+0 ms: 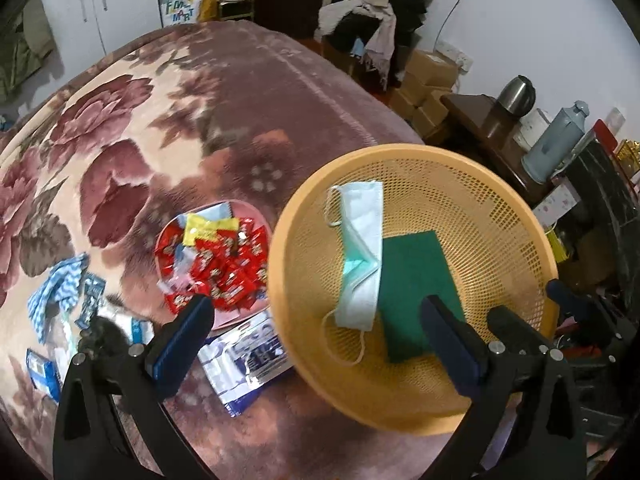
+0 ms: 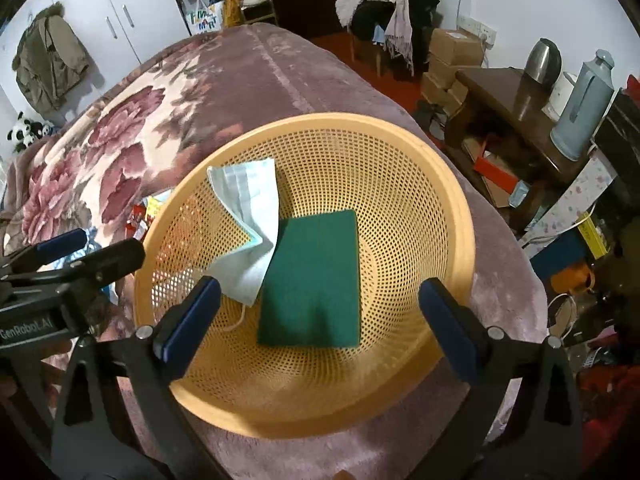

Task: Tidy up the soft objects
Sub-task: 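Move both open grippers back over the remaining items on the blanket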

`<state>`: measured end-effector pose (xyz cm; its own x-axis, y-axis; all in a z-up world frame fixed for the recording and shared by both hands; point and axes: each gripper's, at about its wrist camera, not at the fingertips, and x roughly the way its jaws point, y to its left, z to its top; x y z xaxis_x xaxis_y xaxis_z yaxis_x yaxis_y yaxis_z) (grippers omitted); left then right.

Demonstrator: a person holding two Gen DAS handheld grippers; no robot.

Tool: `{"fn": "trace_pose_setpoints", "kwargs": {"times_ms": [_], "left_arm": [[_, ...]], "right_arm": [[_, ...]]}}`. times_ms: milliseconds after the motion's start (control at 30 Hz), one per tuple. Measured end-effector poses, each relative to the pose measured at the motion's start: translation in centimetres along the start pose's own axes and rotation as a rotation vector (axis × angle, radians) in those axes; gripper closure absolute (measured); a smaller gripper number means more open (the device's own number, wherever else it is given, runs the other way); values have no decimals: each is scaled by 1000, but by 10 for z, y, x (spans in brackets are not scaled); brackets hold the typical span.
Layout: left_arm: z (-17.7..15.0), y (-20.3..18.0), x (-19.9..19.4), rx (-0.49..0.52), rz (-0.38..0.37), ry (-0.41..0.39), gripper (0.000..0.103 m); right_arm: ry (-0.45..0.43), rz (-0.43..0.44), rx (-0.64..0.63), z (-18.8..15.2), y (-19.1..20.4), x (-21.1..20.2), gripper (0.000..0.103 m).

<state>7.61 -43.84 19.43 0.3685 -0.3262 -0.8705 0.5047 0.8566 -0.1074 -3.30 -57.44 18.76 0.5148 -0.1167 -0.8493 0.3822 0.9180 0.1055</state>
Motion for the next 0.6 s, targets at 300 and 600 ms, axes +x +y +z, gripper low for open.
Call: {"fn": "trace_pose_setpoints", "kwargs": {"times_ms": [300,600], "left_arm": [[-19,19,3,-28,38,70,0],[-35,33,-1,-46,68,92,0]], "right_arm": [[63,-55,-47,-5,13,-1,0],[75,-72,-58,-11,23,-4,0]]}}
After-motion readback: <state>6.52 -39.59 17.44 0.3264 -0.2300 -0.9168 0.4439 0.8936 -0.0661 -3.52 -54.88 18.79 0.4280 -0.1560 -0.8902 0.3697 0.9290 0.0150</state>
